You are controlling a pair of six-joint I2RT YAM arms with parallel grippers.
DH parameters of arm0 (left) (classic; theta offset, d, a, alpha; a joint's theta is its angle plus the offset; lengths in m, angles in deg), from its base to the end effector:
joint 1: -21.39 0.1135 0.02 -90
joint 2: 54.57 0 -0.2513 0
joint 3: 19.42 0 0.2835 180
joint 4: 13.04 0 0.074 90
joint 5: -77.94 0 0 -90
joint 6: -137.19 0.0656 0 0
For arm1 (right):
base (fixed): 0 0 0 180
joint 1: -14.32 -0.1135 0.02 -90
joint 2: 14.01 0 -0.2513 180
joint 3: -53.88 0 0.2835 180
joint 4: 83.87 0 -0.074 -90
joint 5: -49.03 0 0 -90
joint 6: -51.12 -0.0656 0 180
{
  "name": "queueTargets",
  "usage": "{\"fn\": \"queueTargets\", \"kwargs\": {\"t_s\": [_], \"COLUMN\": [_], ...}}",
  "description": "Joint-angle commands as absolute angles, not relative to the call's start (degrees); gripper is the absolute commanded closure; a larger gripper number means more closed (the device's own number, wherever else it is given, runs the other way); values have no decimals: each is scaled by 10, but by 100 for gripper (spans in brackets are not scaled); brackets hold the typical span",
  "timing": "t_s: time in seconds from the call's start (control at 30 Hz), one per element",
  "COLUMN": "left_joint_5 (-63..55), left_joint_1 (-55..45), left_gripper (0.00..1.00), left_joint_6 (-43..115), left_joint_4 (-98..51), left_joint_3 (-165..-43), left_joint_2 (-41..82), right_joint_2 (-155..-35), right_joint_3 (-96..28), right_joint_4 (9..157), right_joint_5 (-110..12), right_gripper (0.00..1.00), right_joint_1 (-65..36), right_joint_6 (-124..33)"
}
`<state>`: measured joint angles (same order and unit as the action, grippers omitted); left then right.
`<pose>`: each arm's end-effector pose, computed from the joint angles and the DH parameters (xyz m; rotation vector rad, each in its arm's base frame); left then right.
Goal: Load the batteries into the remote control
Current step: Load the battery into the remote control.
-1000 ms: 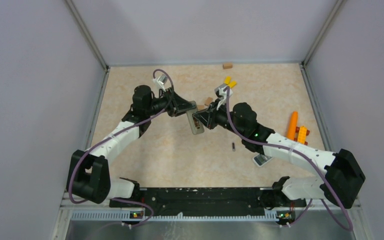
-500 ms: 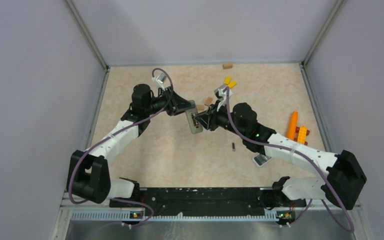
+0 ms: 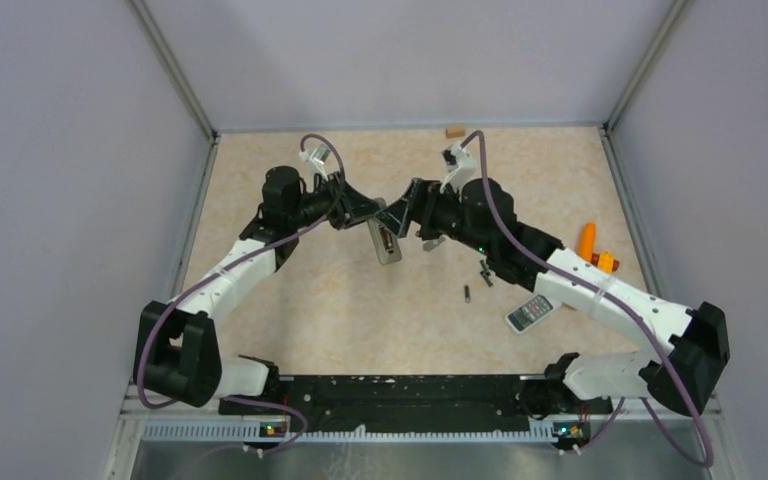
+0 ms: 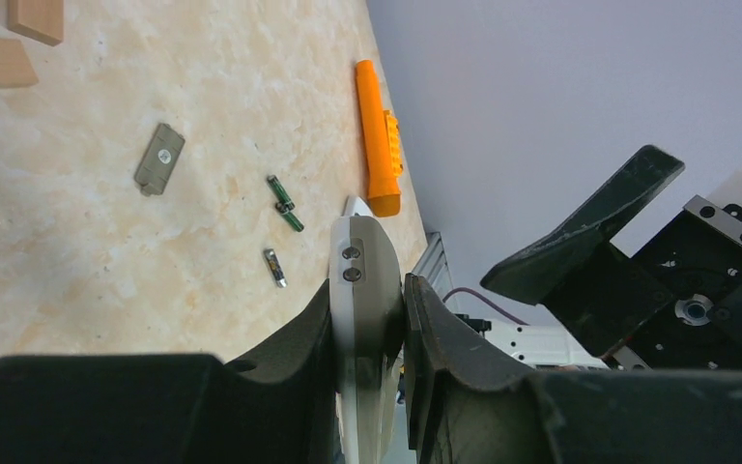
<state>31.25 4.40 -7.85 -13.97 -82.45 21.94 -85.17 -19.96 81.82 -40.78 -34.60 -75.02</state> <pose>0.3263 -0.1468 0.2615 -0.0684 2.0497 -1.5233 0.2359 0.2703 0.3365 -0.2092 1.8909 1.0459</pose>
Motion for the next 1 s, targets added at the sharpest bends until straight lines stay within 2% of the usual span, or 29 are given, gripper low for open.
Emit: {"fn": "queueTargets", "kwargs": {"t_s": [0.0,0.13,0.23,0.4,0.6,0.83,0.97], "left_joint_5": [296,280,271,275,276,276,291], "left_joint_1": [48,48,50,58,59,59,60], "left_gripper": [100,100,100,100,100,100,100], "left_joint_6": [-47,-37,-32,-49,-85,-106,-118], "left_joint_4": [-115,-109,-108,-116,-99,-98,-93], "left_joint_3": [-846,-841,-838,-836,-832,-832,-825], "left_joint_2": [219,211,205,190,188,180,174], "right_joint_2": [-851,-827,-819,-793,-799,-828,-877], "right_joint_3": [-200,-142,-136,-82,2,33,10], "right_joint_4": [776,814,800,857,1023,1138,1176], "right_joint_5": [-403,-396,-368,-353,-407,-454,-503], "right_gripper": [11,9,9,6,6,6,6], "right_joint_1": [-344,-344,-343,-343,-343,-344,-346], "right_joint_6": [-923,-1037,-1076,-1161,-1283,-1370,-1400]}}
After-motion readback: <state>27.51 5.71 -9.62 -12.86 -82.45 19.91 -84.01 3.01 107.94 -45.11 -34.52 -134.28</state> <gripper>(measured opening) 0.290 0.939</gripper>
